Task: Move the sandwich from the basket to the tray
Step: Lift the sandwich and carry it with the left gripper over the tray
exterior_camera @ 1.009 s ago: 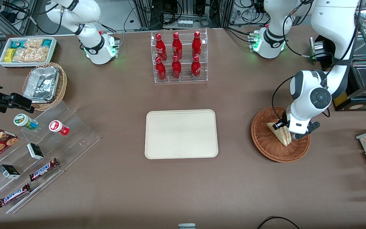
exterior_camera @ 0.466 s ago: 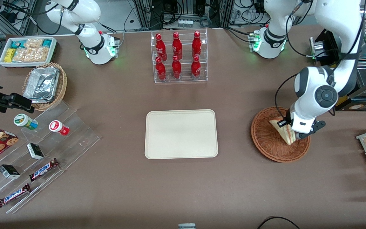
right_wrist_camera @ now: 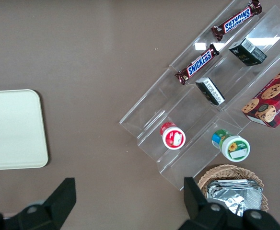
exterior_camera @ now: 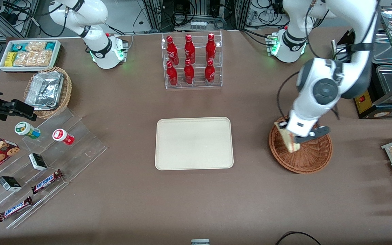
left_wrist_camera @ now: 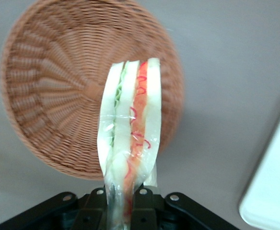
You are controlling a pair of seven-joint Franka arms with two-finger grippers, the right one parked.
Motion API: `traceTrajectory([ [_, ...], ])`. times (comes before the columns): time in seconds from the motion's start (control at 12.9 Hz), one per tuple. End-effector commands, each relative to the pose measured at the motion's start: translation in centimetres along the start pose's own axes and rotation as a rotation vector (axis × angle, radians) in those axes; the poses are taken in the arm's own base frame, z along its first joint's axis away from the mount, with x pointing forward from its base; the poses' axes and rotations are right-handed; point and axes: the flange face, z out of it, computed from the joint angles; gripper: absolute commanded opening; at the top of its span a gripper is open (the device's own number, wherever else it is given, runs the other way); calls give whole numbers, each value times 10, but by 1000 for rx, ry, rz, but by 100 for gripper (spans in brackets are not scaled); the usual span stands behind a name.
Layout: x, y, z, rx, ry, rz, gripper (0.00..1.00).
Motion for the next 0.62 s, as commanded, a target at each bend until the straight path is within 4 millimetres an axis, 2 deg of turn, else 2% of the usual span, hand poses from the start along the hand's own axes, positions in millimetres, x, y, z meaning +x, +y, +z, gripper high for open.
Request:
traceTrajectory([
  [0.0,-16,59,0,31,12,103,0],
  [0.08,-22,86,1,31,21,139,0],
  [0.23,-36,129,3,28,37,190,0],
  [0.39,-49,168,10,27,46,251,0],
  [0.47,-51,192,17,25,51,270,0],
  [0.54,-51,207,26,34,38,280,0],
])
